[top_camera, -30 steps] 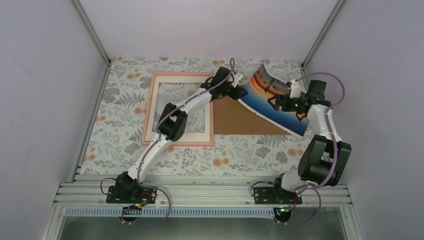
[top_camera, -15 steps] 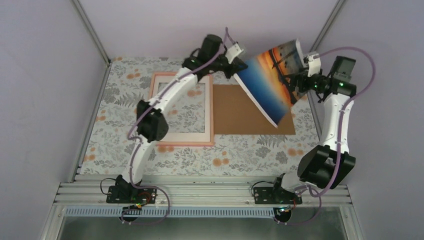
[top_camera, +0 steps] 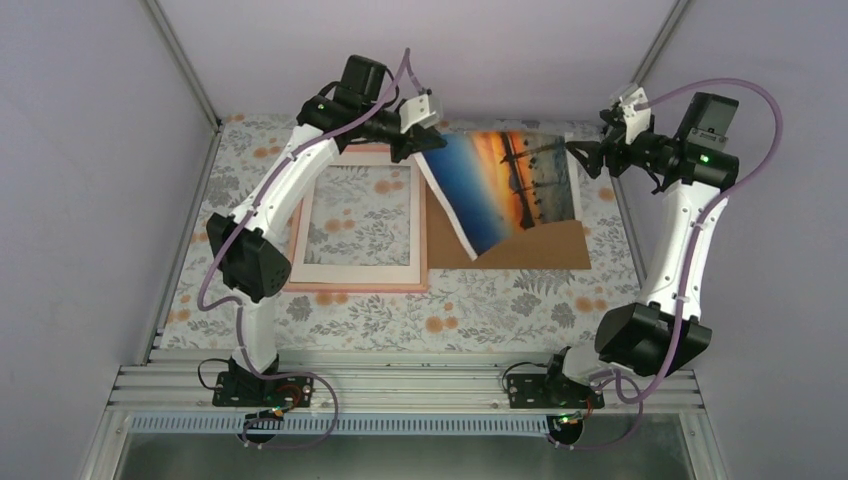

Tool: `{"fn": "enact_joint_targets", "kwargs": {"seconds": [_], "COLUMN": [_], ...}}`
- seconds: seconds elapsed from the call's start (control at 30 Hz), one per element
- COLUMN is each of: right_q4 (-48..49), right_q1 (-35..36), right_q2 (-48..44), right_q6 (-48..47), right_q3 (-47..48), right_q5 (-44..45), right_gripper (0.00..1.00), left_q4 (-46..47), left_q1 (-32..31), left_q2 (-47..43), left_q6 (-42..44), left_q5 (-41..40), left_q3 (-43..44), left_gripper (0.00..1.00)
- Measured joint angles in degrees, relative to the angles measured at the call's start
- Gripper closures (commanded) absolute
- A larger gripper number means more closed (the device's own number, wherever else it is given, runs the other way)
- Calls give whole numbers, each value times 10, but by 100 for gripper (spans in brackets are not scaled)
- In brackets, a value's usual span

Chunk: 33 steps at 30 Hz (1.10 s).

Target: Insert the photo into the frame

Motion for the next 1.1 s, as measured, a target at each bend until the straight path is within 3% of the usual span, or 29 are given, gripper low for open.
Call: {"fn": "enact_joint_targets", "kwargs": {"seconds": [0.1, 0.23, 0.43, 0.53, 0.6, 0.67, 0.8, 1.1], "right_q4": [-14, -34, -51, -46, -37, -28, -10, 3], "right_q1": [11, 51, 91, 91, 91, 91, 95, 115], "right_q2": [-13, -35, -50, -64, -77, -94, -134, -166], "right_q6": [-34, -68, -104, -111, -113, -113, -113, -123], "right_q3": [-15, -35, -39, -47, -54, -61, -81, -114], "right_q5": [-25, -40, -49, -48, -47, -48, -55, -79], "right_gripper": [2, 22, 68, 96, 97, 97, 97, 97], "left_q4": [-29, -56, -82, -94, -98, -100, -122, -152], "left_q1": [2, 1, 1, 1, 1, 1, -5, -74], "left_q2": [-14, -33, -66, -77, -81, -83, -80, -59], "left_q6": [34, 65, 98, 115, 122, 128, 123, 122], "left_q5": [11, 23, 35, 35, 32, 24, -9, -82], "left_q3": [-40, -59, -59, -59, -59, -59, -34, 76], "left_gripper": [98, 98, 98, 94, 79, 55, 39, 38]}}
